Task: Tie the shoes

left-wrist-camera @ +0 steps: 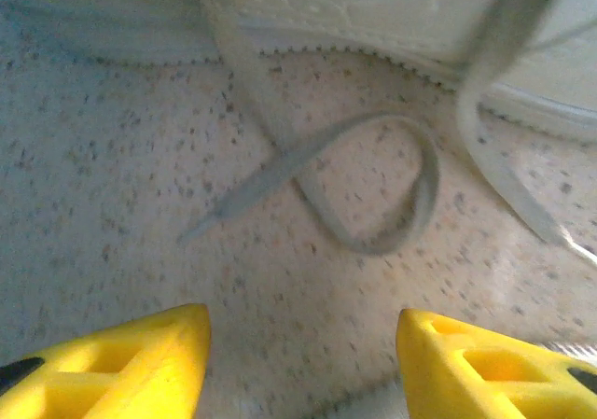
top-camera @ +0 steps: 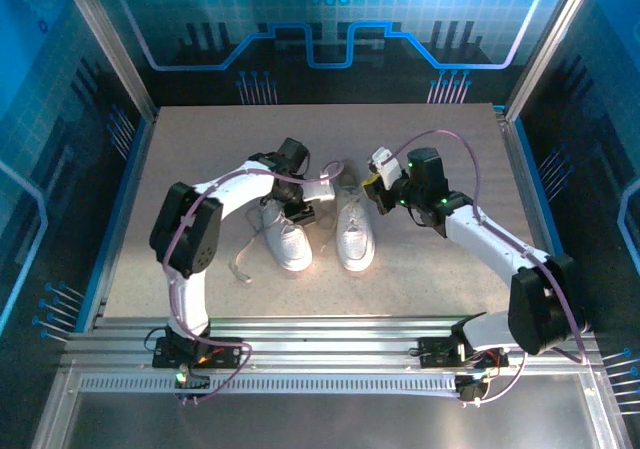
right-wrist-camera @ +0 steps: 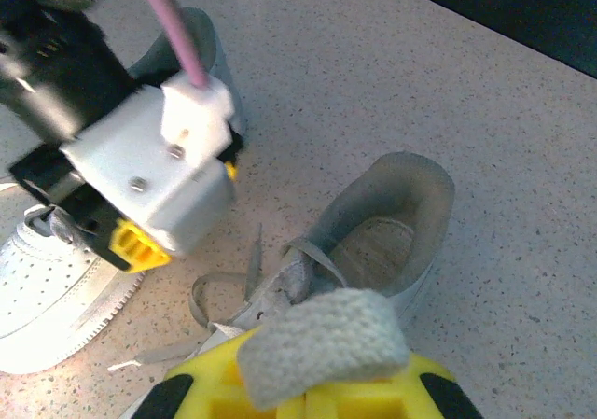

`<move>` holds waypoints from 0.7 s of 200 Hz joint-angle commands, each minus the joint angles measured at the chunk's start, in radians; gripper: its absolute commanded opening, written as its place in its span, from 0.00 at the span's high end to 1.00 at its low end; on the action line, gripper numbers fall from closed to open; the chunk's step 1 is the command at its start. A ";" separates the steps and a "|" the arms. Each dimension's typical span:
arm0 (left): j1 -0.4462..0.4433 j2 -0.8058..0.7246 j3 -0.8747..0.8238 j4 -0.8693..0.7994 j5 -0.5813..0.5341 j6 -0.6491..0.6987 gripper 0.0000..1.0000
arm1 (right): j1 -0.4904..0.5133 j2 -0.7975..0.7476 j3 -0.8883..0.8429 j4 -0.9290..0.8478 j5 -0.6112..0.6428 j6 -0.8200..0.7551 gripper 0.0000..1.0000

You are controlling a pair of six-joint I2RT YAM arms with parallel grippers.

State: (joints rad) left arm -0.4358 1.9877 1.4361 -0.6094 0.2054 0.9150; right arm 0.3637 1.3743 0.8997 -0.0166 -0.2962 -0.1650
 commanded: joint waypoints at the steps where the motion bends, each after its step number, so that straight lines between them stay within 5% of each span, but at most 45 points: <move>1: -0.022 0.069 0.088 -0.054 0.022 0.039 0.43 | -0.004 -0.025 0.003 -0.023 -0.018 0.002 1.00; 73: -0.043 0.284 0.263 -0.193 0.027 0.058 0.44 | -0.006 -0.038 -0.008 -0.038 -0.005 -0.019 1.00; 89: -0.043 0.305 0.273 -0.218 0.032 0.058 0.55 | -0.008 -0.037 -0.007 -0.038 -0.003 -0.022 1.00; 116: -0.040 0.285 0.265 -0.241 0.042 0.049 0.96 | -0.012 -0.037 -0.002 -0.042 0.000 -0.025 1.00; 140: -0.022 0.212 0.232 -0.224 0.055 0.030 1.00 | -0.015 -0.034 0.004 -0.045 0.001 -0.027 1.00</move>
State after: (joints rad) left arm -0.4660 2.2318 1.7065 -0.7654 0.2638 0.9657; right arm 0.3634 1.3617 0.8982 -0.0429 -0.2951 -0.1776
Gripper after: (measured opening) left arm 0.053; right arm 0.040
